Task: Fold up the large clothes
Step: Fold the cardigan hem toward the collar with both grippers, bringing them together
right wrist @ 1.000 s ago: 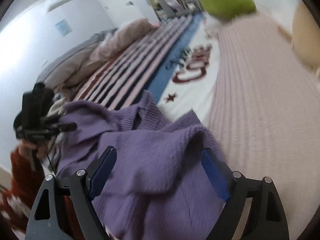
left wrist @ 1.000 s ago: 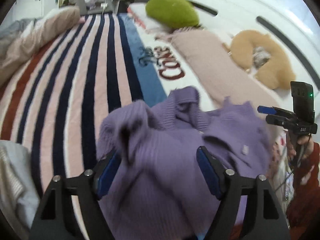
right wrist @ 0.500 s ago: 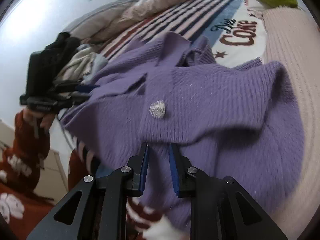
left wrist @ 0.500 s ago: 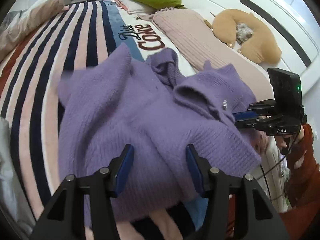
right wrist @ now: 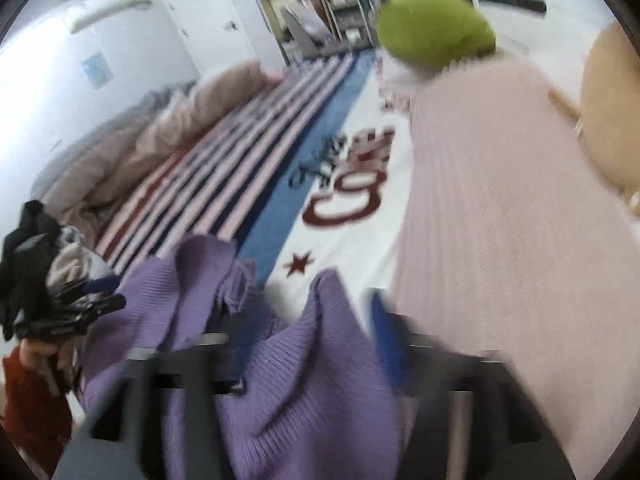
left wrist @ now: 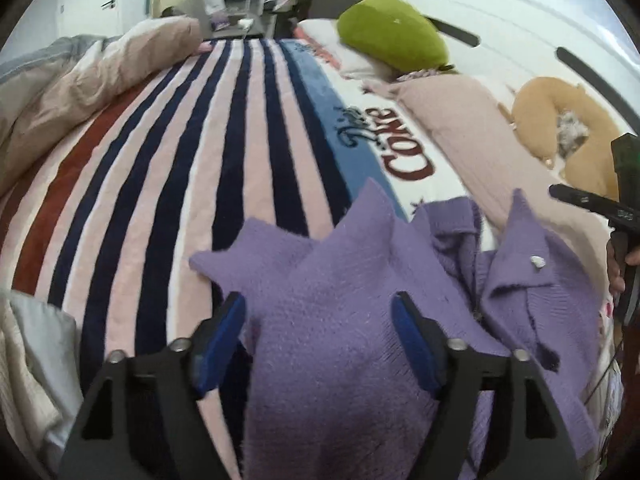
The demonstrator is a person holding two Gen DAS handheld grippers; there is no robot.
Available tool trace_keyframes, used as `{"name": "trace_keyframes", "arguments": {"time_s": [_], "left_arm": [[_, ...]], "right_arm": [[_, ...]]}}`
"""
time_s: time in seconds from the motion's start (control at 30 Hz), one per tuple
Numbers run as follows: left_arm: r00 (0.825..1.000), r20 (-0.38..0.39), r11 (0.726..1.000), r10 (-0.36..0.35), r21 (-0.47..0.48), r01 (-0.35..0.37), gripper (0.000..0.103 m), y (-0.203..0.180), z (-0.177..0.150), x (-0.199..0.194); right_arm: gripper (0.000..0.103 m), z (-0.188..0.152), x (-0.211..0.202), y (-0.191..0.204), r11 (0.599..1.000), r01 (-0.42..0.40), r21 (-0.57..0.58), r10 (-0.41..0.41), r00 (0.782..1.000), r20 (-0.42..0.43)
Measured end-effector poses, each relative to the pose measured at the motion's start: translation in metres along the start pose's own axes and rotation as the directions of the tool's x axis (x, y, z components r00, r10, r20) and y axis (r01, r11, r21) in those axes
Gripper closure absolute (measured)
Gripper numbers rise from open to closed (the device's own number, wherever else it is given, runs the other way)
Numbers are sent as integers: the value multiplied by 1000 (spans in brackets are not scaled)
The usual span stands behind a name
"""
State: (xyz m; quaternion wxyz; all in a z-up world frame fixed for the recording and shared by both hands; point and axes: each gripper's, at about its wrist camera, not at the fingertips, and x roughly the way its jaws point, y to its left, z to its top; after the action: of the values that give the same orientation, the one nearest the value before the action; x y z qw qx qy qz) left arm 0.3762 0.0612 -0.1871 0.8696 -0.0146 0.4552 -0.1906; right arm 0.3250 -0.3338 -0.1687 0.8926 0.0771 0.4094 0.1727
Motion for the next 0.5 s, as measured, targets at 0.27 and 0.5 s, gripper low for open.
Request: {"name": "trace_keyframes", "arguments": {"time_s": [0.27, 0.5], "left_arm": [[983, -182, 990, 31, 143, -4, 24, -20, 8, 61], [998, -64, 999, 23, 45, -20, 96, 2, 0, 15]], "right_arm": [[33, -34, 7, 10, 953, -5, -302, -86, 954, -287], [93, -58, 26, 37, 929, 4, -370, -105, 962, -253]]}}
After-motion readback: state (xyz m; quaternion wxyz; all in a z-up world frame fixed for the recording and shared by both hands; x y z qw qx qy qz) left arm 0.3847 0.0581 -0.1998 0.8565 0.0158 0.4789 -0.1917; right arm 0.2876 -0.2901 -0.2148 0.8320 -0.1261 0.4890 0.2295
